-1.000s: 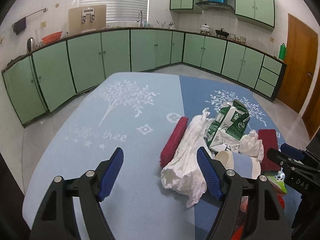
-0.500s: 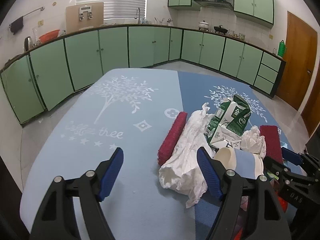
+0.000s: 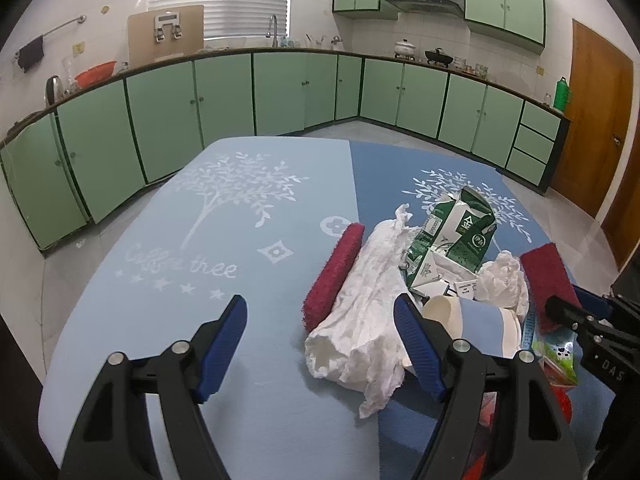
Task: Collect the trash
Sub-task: 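Grasp the maroon sponge with the right tool, then grasp the second maroon sponge with the left tool and lift it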
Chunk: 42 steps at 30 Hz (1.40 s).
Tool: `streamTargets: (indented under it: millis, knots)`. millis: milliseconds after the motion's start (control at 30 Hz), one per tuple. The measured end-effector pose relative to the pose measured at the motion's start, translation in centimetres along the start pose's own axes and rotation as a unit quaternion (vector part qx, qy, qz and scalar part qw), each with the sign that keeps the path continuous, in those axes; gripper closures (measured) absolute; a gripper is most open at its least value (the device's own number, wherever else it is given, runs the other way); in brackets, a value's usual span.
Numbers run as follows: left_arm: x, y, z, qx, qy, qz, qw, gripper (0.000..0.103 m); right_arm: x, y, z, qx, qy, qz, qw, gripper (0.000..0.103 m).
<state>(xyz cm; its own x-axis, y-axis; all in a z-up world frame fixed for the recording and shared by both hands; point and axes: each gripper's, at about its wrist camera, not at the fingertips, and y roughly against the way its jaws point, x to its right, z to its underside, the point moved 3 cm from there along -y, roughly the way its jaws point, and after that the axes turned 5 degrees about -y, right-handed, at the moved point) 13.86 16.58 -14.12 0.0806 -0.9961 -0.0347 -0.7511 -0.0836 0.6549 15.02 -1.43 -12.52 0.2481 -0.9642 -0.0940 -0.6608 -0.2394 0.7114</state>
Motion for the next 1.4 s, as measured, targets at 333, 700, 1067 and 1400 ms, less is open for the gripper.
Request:
streamTargets:
  millis: [333,700,1067,1400]
  knots:
    - [0.2,0.0,0.0,0.000,-0.002,0.000,1.0000,0.029,-0.3,-0.9,-0.4,-0.002,0.000,0.014,1.000,0.043]
    - [0.2,-0.3,-0.3,-0.001,-0.002,0.001,1.0000,0.029,-0.5,-1.5,-0.5,-0.002,0.008,0.010,1.000,0.060]
    - [-1.4,-1.9,-2.4,0.003,0.011,0.001,0.9999,0.029,0.5,-0.2,-3.0,0.031,-0.012,0.007,0.999,0.060]
    - [-1.7,-5.3,-2.7,-0.034,0.010,0.011,0.9993,0.043,0.3,-1.6,-3.4,0.022,-0.013,0.003,1.000,0.060]
